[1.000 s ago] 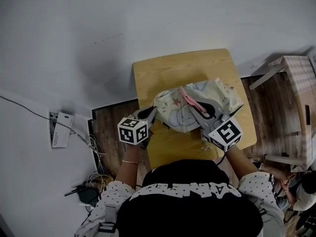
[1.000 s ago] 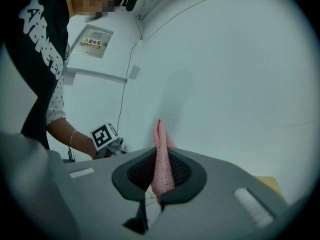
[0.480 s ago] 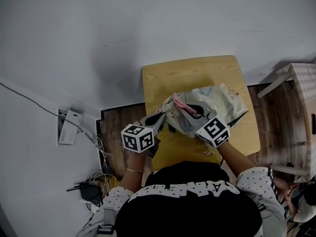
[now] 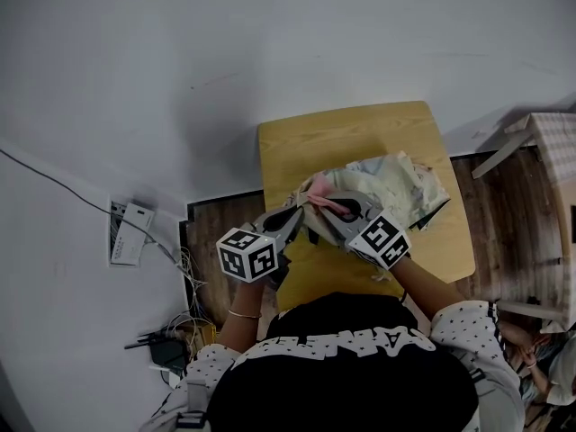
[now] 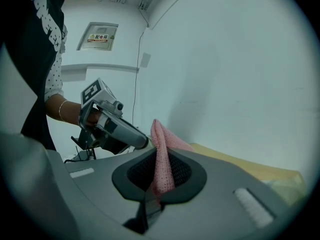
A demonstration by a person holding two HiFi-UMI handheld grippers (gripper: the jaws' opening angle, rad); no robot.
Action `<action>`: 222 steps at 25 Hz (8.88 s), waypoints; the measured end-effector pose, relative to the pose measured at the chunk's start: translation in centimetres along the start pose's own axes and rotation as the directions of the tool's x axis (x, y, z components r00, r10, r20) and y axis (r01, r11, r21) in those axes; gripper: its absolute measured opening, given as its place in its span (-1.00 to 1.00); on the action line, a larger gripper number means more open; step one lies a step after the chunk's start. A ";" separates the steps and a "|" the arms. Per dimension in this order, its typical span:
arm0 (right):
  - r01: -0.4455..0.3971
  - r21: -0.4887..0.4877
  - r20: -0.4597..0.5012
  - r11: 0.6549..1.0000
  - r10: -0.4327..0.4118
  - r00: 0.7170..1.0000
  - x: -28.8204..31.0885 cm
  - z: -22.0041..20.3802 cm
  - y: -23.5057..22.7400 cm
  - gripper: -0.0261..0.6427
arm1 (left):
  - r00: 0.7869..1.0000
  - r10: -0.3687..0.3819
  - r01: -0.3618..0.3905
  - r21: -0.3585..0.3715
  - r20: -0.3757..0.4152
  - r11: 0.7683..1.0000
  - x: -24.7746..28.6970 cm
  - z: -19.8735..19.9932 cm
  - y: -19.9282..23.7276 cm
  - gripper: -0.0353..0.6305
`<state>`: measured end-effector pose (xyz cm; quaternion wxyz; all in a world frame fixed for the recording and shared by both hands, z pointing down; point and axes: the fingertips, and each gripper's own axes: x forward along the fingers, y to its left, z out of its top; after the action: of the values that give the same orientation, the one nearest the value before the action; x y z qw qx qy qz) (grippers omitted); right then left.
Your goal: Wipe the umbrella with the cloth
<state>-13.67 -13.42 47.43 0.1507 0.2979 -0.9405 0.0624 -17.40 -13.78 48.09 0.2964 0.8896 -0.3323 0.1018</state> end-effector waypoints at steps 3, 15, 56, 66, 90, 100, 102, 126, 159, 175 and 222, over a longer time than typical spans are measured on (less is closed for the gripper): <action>-0.022 -0.005 -0.008 1.000 0.022 1.000 0.0 -0.2 0.8 -0.82 | 1.000 0.002 -0.002 0.002 -0.003 1.000 -0.1 -0.1 -0.2 -0.88; -0.091 0.004 -0.058 0.996 0.091 0.994 -1.3 -2.0 3.3 -0.82 | 1.000 0.021 -0.021 0.002 0.007 1.000 0.0 -0.1 0.0 -0.88; 0.251 -0.024 0.079 0.968 -0.249 0.965 -7.5 1.4 -3.7 -0.82 | 0.999 0.034 -0.033 -0.027 0.023 0.999 0.6 -0.2 -1.1 -0.88; 0.277 -0.223 -0.038 0.935 -0.292 0.956 -5.7 -0.7 -6.6 -0.82 | 0.999 0.046 -0.045 -0.046 0.025 0.998 0.1 -0.5 -0.7 -0.88; 0.041 -0.207 -0.225 0.978 -0.089 0.970 -4.1 -6.6 -2.1 -0.82 | 0.999 0.049 -0.048 -0.067 0.017 0.997 0.5 -0.9 -0.4 -0.88; -0.052 -0.169 -0.272 0.984 0.004 0.962 -4.7 -8.3 0.9 -0.82 | 0.999 0.035 -0.034 -0.064 0.013 0.997 0.8 -0.8 -0.6 -0.88; -0.059 -0.154 -0.274 0.986 0.015 0.962 -4.8 -8.6 1.3 -0.82 | 0.999 0.033 -0.032 -0.062 0.011 0.998 0.9 -0.8 -0.6 -0.88; -0.139 -0.092 -0.346 0.986 0.099 0.933 -7.2 -11.1 5.4 -0.82 | 1.000 0.003 -0.003 -0.046 -0.002 0.999 1.1 -1.2 -1.2 -0.88; 0.138 -0.447 -0.146 0.884 -0.224 0.963 -6.6 -1.8 -4.4 -0.82 | 0.998 0.055 -0.055 -0.082 -0.007 0.995 0.5 -1.4 0.2 -0.88; 0.099 -0.401 -0.263 0.910 -0.219 0.940 -7.4 -5.9 -4.3 -0.82 | 0.999 0.051 -0.052 -0.080 -0.009 0.995 0.8 -1.3 0.4 -0.88; 0.316 0.007 0.004 0.949 -0.316 0.949 -12.4 -2.6 -2.8 -0.82 | 0.998 0.003 -0.010 0.117 0.065 0.993 -0.3 0.2 -1.7 -0.86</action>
<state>-1.82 -8.43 46.05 0.1555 0.4454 -0.8808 0.0396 -16.50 -12.69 47.03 0.2326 0.9071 -0.3382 0.0933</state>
